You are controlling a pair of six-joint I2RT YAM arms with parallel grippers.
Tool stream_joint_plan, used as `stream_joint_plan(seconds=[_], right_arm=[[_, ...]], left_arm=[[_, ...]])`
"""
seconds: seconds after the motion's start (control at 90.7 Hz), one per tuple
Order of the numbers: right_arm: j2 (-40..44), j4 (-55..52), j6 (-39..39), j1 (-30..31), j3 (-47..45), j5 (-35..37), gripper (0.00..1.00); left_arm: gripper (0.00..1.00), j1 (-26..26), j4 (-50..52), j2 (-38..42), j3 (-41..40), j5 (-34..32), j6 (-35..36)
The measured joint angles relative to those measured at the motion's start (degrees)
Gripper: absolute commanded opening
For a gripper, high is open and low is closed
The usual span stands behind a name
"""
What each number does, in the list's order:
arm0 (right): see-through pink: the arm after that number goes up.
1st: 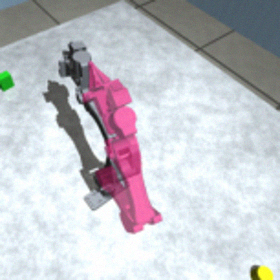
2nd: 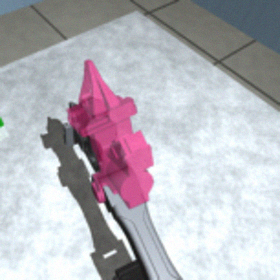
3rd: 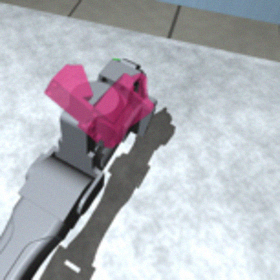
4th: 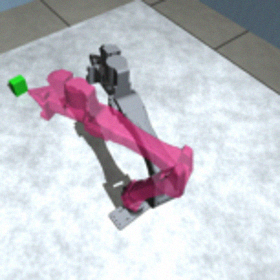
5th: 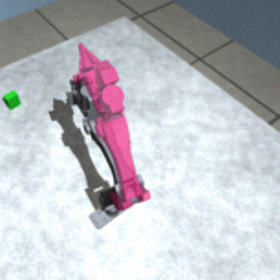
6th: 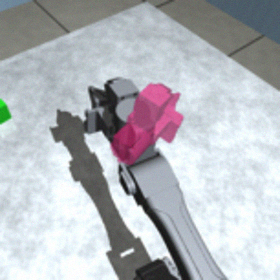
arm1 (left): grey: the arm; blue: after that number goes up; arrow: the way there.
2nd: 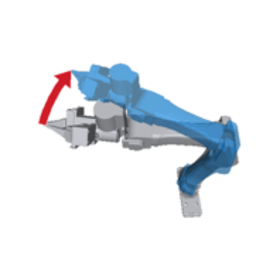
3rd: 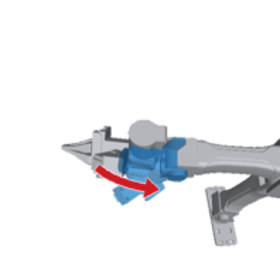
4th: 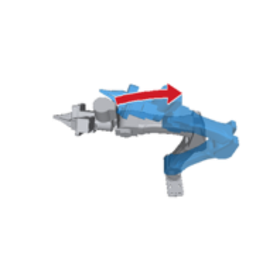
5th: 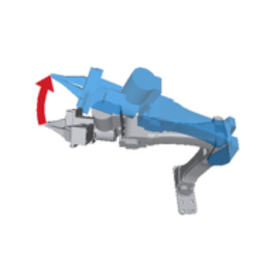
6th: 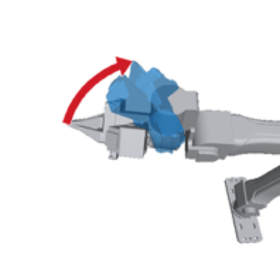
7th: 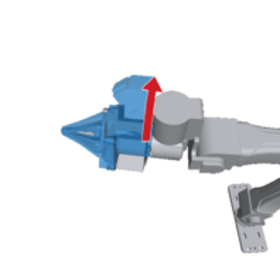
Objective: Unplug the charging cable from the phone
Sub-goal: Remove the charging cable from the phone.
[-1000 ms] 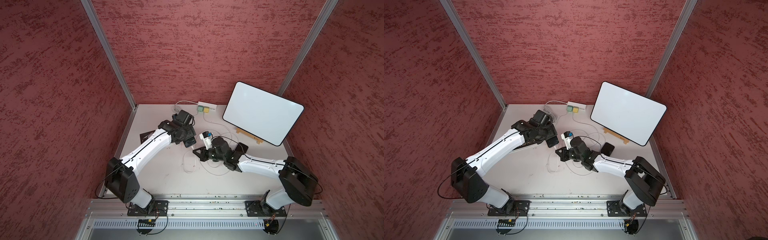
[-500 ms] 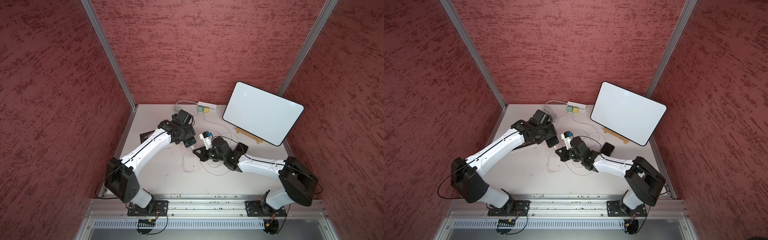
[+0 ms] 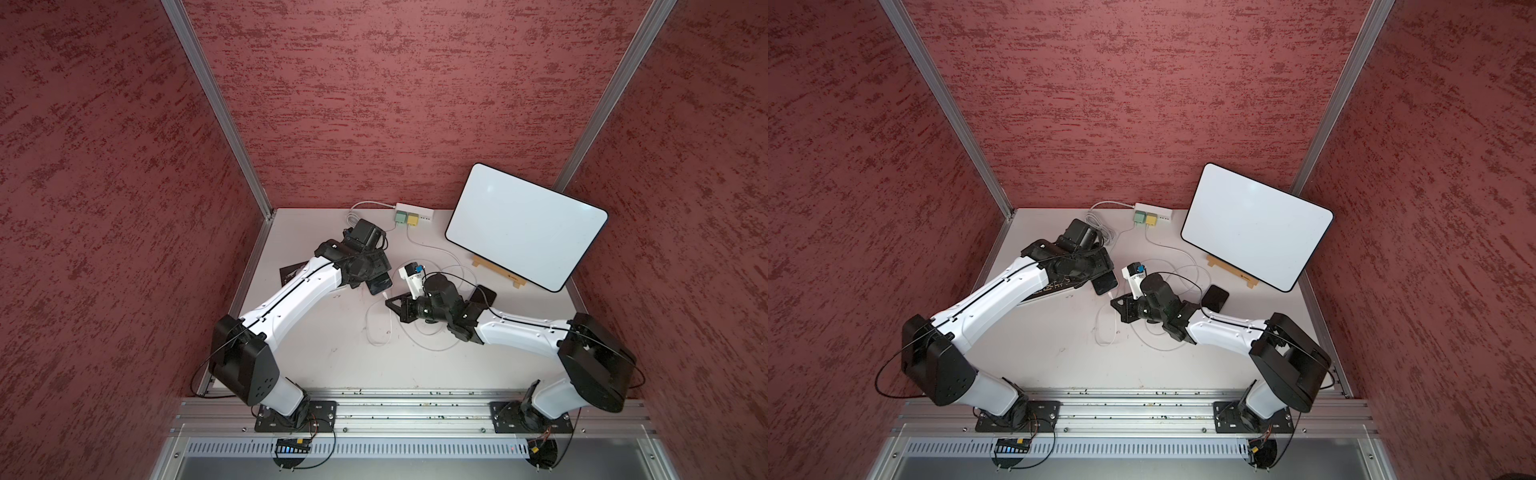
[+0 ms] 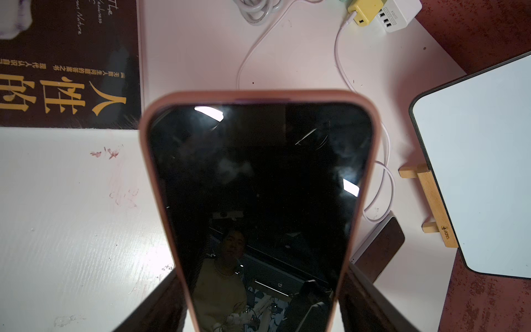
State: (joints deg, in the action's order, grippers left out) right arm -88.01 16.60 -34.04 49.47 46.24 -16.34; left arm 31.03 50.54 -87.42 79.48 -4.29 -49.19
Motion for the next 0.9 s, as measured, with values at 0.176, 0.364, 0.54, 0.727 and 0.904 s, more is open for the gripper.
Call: stream_joint_plan(seconds=[0.176,0.364,0.54,0.727,0.904], right_arm=[[0.0,0.2,0.0,0.0,0.0,0.0,0.0],[0.0,0.3,0.0,0.0,0.0,-0.1,0.0],[-0.1,0.5,0.0,0.0,0.0,-0.2,0.0],[-0.1,0.3,0.0,0.0,-0.3,-0.5,0.0],[-0.1,0.3,0.0,0.0,-0.8,-0.5,0.0]], left_arm=[[0.52,-0.4,0.0,0.0,0.0,0.3,0.0],[0.52,-0.7,0.0,0.0,0.0,0.5,0.0],[0.52,-1.0,0.0,0.0,0.0,0.7,0.0],[0.52,-2.0,-0.5,0.0,0.0,0.3,0.0],[0.52,-3.4,-0.5,0.1,0.0,0.3,0.0]])
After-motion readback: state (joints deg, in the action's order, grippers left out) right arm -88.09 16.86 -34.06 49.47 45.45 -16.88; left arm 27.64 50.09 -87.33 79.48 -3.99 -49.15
